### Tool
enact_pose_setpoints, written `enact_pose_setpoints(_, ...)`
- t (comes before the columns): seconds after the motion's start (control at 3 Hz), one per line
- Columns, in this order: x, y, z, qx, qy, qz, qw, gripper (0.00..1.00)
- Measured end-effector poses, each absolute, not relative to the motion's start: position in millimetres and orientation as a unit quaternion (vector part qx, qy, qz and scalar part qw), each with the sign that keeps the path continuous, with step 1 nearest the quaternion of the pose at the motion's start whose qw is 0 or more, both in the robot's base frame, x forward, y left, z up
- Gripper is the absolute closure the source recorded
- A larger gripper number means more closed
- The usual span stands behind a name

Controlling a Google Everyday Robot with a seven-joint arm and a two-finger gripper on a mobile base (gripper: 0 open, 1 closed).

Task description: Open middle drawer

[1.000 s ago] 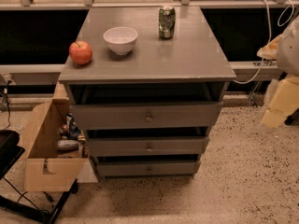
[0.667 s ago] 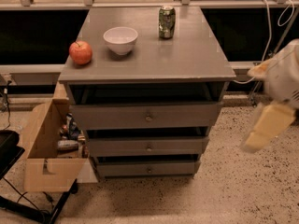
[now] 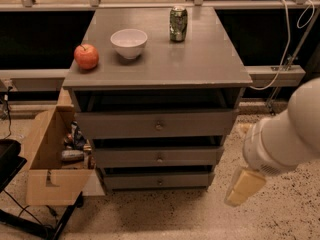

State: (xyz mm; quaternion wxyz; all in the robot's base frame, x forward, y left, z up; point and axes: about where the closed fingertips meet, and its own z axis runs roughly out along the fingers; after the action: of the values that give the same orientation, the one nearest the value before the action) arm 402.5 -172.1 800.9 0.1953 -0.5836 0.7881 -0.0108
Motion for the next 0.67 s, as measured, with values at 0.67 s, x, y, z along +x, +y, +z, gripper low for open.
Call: enact_pose_setpoints(0.67,416.6,-124.7,623.7,-0.601,0.782,0.043,0.161,0.0)
